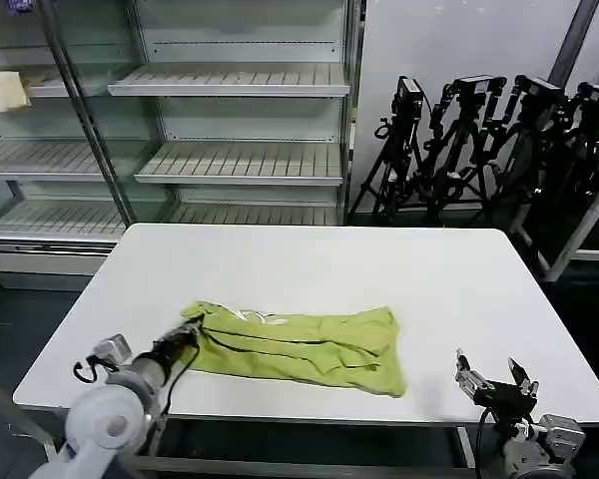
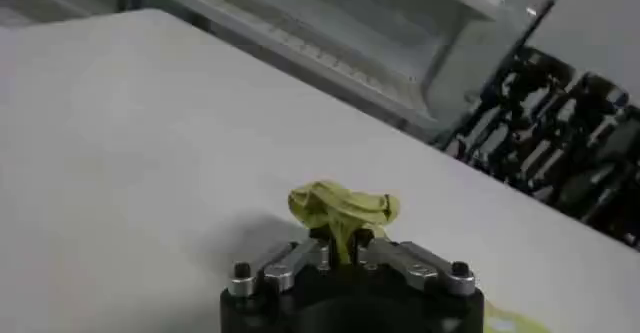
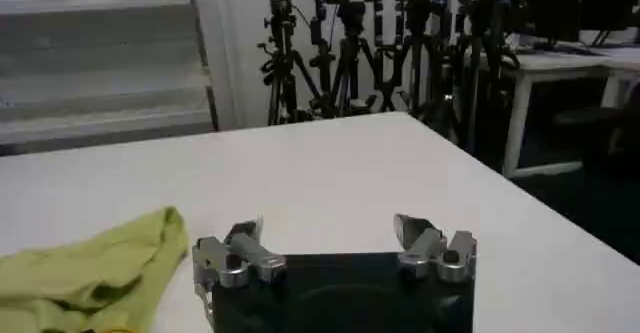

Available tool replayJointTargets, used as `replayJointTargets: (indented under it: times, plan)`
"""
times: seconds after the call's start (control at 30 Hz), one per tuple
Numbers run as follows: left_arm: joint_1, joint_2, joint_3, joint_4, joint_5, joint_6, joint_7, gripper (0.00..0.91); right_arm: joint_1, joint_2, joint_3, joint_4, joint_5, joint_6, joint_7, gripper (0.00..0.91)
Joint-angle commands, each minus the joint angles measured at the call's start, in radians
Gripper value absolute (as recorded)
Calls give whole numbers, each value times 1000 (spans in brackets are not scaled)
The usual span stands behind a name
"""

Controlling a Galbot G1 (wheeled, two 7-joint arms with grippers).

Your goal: Fold and organize the clothes.

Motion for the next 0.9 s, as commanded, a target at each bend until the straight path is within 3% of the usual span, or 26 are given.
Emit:
replayJointTargets:
  times: [0.03,0.3,0.53,0.9]
  plan:
    - [-12,12,-91,-77,-404,-16,-18,181,-16,3,7,-1,-7,1,0,907]
    - [-44,-119,94,-145,-418,-89,-18,181,-29,12,13,4,-17,1,4,907]
    - [-93,-251,281,-102,-301,-114,-26,191,-48,26,8,14,-36,5,0,907]
    - [-187,-349,435,33,-100,-130,-47,191,-54,30,2,15,-42,13,-6,907]
